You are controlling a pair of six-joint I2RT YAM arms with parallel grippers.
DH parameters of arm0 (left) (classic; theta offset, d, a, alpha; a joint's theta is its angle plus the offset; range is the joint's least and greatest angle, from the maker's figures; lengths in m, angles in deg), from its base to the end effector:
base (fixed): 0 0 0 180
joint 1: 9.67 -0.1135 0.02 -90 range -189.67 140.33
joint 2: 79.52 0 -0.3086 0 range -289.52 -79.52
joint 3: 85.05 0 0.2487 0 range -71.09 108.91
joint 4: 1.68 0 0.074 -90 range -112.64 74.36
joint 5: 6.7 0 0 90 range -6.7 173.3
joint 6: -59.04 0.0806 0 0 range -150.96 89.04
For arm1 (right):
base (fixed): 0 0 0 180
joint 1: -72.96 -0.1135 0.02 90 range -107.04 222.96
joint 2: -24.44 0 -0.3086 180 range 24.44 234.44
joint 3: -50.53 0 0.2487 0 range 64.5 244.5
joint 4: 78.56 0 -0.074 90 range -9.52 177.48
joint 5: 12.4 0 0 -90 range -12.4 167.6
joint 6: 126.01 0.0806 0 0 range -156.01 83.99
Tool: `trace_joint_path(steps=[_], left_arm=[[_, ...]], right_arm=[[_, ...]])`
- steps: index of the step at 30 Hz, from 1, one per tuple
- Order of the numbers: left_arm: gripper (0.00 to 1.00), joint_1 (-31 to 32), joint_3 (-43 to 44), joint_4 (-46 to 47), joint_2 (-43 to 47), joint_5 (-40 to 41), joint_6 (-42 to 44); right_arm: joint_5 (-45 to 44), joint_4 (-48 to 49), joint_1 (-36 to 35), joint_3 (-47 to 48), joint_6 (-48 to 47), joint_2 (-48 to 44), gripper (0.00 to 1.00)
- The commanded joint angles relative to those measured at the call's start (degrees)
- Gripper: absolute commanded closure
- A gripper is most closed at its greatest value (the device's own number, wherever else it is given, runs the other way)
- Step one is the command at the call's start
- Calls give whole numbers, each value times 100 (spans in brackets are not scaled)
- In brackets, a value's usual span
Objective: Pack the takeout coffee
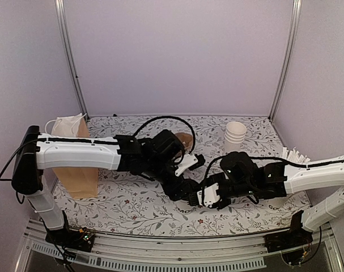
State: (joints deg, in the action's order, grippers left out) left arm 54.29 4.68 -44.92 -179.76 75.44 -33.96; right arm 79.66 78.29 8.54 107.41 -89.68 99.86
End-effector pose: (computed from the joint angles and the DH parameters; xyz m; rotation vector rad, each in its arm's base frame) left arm 0.1702 -0.3735 0.2478 1.3788 2.2266 -0.6228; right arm 0.1241 0.2660 0.2303 -1.9834 1.1680 0.1379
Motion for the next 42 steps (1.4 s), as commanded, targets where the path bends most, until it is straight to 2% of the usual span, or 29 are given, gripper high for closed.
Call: trace_joint_path(steps=[1, 8, 12, 15, 17, 21, 24, 30, 33, 38, 42], left_arm=[[22, -23, -178, 375, 446, -53, -72], [20, -32, -670, 963, 1035, -37, -327], [20, -42, -842, 1013, 1297, 663, -986], [21, -88, -849, 656, 1512, 1458, -2033], [21, -138, -1092, 673, 1793, 1625, -2941], [23, -138, -2304, 1678, 2609, 1474, -4764], [25, -137, -2977, 2091, 3107, 1461, -5631], [26, -108, -3433, 1654, 3798, 1408, -6024], [30, -96, -3582, 1548, 3867, 1127, -6180], [37, -84, -4042, 2242, 3732, 831, -6519], [45, -89, -4128, 2639, 3617, 756, -6633]], right_arm=[[91, -316, 26, -249, 35, 49, 54], [115, -258, 18, -248, 46, 43, 55], [125, -281, 15, -118, 135, -26, 53], [264, -437, 14, 102, 264, -222, 51], [371, -572, 17, 250, 337, -324, 49], [591, -746, 18, 431, 456, -389, 47], [698, -822, 18, 545, 542, -383, 46], [1092, -1014, 414, 1099, 1183, -295, 49], [1833, -1295, 929, 1572, 1837, -85, 54], [3418, -1911, 1888, 2386, 2970, 545, 63], [4127, -2655, 2092, 2690, 3237, 1191, 68]])
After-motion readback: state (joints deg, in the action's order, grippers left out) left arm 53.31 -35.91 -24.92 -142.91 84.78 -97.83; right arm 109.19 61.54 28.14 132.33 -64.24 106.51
